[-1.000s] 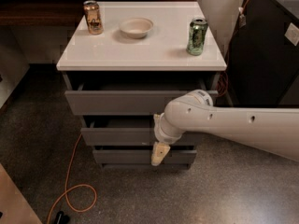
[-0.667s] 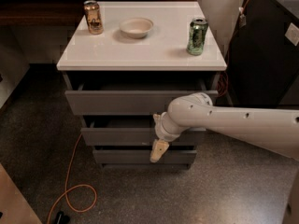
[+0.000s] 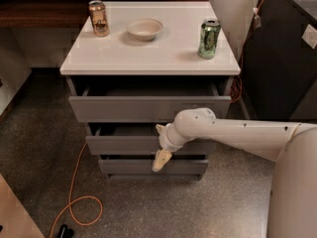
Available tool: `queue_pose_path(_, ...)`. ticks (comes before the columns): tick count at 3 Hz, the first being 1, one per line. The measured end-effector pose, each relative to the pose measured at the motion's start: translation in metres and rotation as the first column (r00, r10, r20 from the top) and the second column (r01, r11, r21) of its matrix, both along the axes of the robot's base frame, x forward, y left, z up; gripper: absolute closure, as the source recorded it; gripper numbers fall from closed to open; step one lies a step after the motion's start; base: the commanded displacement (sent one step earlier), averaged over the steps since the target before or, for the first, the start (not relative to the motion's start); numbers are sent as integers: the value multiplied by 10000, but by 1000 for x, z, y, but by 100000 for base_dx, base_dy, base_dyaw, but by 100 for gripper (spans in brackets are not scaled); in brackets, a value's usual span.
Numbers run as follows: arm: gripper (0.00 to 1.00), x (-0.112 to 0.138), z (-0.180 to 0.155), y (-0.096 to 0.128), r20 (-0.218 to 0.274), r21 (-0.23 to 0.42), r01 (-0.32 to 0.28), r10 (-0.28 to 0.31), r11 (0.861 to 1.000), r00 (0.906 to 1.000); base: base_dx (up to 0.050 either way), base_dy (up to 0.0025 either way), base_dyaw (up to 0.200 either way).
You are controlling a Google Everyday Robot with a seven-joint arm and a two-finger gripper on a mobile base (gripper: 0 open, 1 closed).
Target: Place orange can into middle drawer
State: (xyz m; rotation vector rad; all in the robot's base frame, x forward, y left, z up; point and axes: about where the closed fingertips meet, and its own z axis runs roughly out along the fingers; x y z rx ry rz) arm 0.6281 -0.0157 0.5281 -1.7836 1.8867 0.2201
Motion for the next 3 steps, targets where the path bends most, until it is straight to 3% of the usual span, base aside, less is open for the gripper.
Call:
queue_pose_path(2, 0, 23, -44, 15, 619, 18, -224, 223, 9997, 9978, 0, 0, 0)
queue_pose_path(3, 0, 36, -58, 13, 870, 50, -42, 38, 10000, 9962, 0, 0, 0)
